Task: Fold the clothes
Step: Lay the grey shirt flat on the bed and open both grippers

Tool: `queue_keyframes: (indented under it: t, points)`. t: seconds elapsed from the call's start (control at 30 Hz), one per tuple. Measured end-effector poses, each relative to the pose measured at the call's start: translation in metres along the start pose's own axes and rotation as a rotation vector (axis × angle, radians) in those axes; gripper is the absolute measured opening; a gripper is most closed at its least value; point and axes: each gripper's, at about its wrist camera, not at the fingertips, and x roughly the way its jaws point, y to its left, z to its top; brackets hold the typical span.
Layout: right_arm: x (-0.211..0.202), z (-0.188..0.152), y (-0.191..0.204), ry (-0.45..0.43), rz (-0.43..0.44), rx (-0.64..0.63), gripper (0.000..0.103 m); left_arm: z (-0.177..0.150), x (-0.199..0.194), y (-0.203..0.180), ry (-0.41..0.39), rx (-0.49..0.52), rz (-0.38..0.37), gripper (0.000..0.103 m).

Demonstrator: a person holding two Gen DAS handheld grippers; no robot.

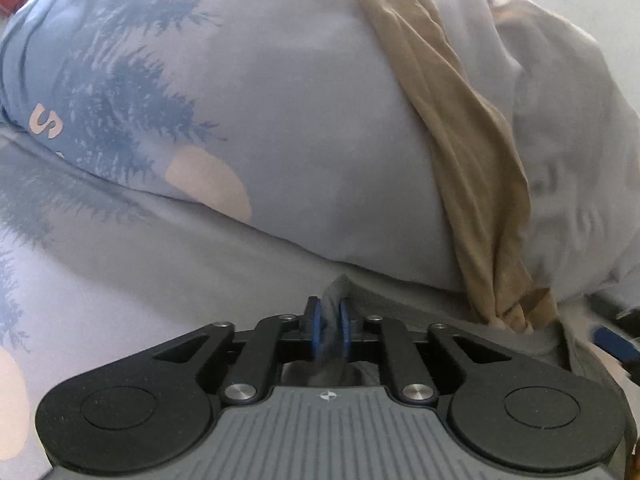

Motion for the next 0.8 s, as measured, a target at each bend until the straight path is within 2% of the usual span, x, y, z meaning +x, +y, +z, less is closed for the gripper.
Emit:
queue_keyframes:
  t: [0.07, 0.13, 0.2, 0.33, 0.43, 0.57, 0.63, 0.73, 0.8]
  points:
    - [-0.018, 0.008, -0.003, -0.038, 0.009, 0.029, 0.087, 0.0, -0.017, 0.008, -0.038, -0.027, -0.01, 0.039]
    - [-0.047, 0.015, -0.008, -0.056, 0.026, 0.05, 0.087, 0.0, -0.042, 0.014, -0.064, -0.04, -0.02, 0.05]
    - [-0.09, 0.023, -0.013, -0.067, 0.037, 0.052, 0.087, -0.001, -0.077, 0.018, -0.101, -0.032, -0.071, 0.052]
    - [-0.199, 0.029, -0.023, -0.083, 0.066, -0.01, 0.093, -0.015, -0.179, 0.029, -0.178, 0.009, -0.139, 0.066]
    - [-0.297, 0.014, -0.028, -0.083, 0.068, -0.098, 0.097, -0.038, -0.267, 0.038, -0.218, 0.077, -0.176, 0.079]
    - [-0.406, -0.013, -0.038, -0.04, 0.032, -0.141, 0.099, -0.062, -0.376, 0.042, -0.258, 0.127, -0.203, 0.083]
    - [-0.454, -0.026, -0.04, -0.007, -0.006, -0.138, 0.099, -0.065, -0.43, 0.05, -0.285, 0.089, -0.216, 0.093]
    - [-0.524, -0.038, -0.033, -0.029, -0.063, -0.066, 0.099, -0.067, -0.504, 0.069, -0.314, 0.001, -0.245, 0.099]
    - [-0.56, -0.044, -0.03, -0.044, -0.007, -0.002, 0.099, -0.068, -0.552, 0.073, -0.341, -0.017, -0.253, 0.1]
